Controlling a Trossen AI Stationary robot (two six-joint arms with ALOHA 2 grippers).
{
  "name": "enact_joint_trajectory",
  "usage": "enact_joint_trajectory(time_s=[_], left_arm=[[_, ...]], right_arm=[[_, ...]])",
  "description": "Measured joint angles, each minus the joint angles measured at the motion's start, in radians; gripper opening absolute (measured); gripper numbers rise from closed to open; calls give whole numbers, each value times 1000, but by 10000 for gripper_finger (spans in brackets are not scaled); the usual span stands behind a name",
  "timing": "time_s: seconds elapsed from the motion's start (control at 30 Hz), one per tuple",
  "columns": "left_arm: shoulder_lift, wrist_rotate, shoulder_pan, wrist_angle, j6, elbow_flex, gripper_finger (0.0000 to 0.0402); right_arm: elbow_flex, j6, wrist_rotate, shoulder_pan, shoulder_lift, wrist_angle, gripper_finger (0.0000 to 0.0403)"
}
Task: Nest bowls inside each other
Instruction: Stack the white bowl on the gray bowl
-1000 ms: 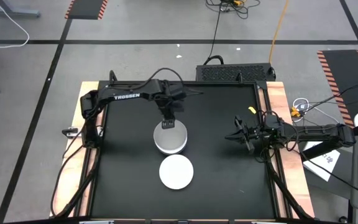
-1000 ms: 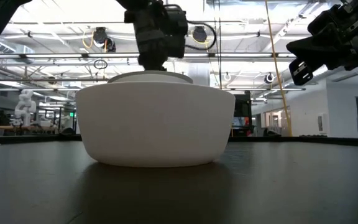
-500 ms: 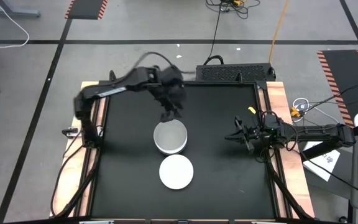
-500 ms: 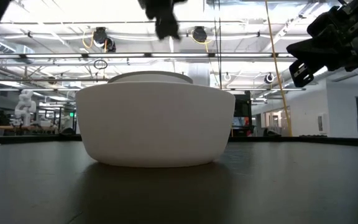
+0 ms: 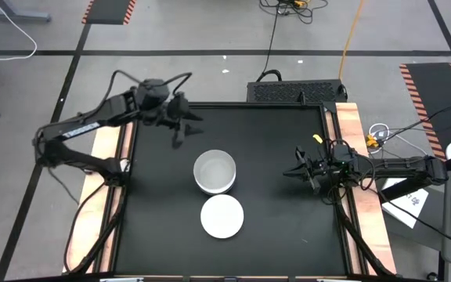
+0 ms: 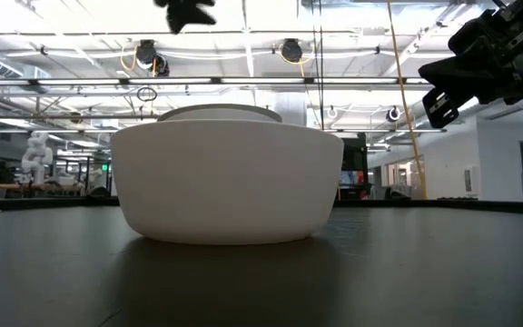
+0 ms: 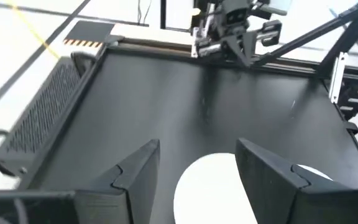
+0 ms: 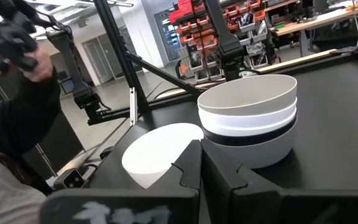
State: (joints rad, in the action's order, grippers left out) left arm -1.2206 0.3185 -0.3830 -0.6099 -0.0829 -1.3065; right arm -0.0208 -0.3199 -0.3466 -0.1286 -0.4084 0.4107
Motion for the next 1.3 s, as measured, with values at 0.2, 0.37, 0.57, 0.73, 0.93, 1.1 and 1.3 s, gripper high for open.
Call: enact_joint_trajectory(time_s=[0.2, 0.37, 0.57, 0.73, 0.93, 1.1, 1.3], left_arm=[[120, -9, -11, 188, 124, 294, 211], [215, -94, -11, 350, 186, 485, 211], [391, -177, -11, 439, 218, 660, 211], [580, -196, 4, 445, 282, 778, 211], [816, -264, 42, 449, 353, 920, 211], [980, -304, 64, 460, 384, 1009, 211], [1109, -311, 85, 457, 408, 1086, 211]], right_arm=[[0, -1, 0, 0, 0, 13, 0], [0, -1, 0, 0, 0, 27, 0], [0, 1, 0, 0, 0, 26, 0], [0, 0, 0, 0, 0, 26, 0], [0, 2, 0, 0, 0, 26, 0], [0, -1, 0, 0, 0, 26, 0], [0, -1, 0, 0, 0, 26, 0]])
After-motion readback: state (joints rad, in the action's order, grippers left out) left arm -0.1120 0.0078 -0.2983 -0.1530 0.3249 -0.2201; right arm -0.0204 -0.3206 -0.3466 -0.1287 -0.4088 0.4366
